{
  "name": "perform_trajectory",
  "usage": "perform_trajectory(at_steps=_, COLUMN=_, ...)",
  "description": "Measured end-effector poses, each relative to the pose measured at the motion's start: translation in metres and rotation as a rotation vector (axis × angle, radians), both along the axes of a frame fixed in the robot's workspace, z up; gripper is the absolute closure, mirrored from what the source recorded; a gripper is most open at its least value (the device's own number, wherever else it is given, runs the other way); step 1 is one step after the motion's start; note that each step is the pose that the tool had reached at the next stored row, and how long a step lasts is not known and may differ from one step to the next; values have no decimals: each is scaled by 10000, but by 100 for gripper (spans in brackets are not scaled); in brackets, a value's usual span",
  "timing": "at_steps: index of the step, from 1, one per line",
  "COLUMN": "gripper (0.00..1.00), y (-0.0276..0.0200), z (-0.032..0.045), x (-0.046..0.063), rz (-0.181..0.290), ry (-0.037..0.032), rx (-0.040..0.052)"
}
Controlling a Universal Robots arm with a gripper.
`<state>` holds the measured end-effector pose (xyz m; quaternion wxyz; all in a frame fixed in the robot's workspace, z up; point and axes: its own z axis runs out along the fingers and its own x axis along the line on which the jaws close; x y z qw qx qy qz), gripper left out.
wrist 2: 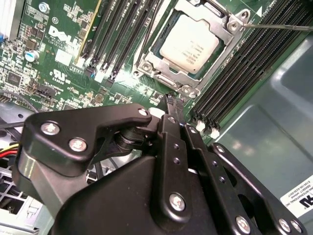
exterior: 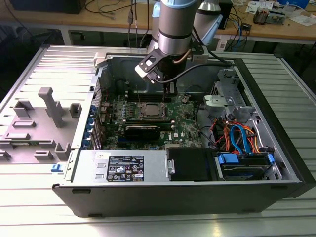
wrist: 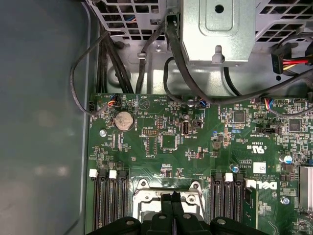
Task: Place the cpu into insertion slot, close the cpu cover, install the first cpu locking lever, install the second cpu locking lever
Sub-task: 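Close the cpu cover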
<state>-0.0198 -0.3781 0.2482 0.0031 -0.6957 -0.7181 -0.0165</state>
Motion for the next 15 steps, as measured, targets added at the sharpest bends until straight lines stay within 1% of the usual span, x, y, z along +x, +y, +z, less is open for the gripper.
perform_trajectory(at_steps=12, gripper=89, y=0, z=0, x=-15, rz=-2, ry=0, rx=0)
perform_trajectory(at_steps=15, gripper=89, y=0, z=0, x=-46, rz=-2, ry=0, rx=0)
